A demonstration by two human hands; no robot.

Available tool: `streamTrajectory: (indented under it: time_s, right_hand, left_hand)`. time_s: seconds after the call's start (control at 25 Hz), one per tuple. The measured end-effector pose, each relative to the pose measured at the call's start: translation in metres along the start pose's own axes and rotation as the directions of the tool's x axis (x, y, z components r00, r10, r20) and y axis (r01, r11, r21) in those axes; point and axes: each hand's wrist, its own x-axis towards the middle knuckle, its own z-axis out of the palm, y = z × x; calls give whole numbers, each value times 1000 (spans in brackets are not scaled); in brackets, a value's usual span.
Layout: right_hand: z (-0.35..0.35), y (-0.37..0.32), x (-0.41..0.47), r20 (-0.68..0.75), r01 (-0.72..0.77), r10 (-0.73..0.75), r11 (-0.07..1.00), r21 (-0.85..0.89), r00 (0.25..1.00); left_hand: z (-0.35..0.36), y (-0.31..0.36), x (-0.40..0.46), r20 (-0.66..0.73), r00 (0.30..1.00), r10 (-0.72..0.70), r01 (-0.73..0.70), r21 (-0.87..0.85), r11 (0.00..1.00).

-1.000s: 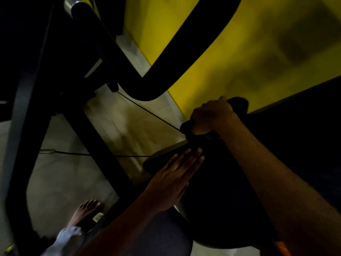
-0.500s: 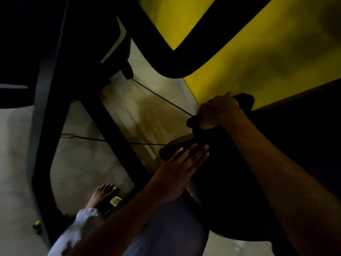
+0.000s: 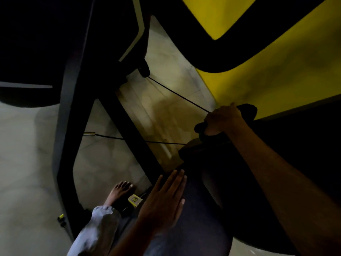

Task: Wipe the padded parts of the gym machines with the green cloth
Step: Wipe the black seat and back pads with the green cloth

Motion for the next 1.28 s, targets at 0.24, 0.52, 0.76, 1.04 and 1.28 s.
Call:
streamTrajectory:
  time_s: [0.24,0.52,0.76,1.04,1.28]
  right_hand:
    - [12,-27,19,1,67,-67,997,-44,998]
    - [8,-27,12,7,18,-18,999,-48,1000]
    - [22,-54,28,-51,133,-136,990,-44,989]
    - [14,-45,20,-37,26,-26,1000,-1,999]
    - [26,-84,26,-90,218,-232,965,-144,969]
  left_hand:
    - [-4,-3,3,5,985,173,-173,71,982]
    - [-4,-4,3,14,987,161,-162,40,986]
    - [-4,-6,3,-12,985,172,-171,45,984]
    - [0,-7,4,-32,985,168,-167,21,986]
    - [2,-9,4,-54,984,172,-170,35,985]
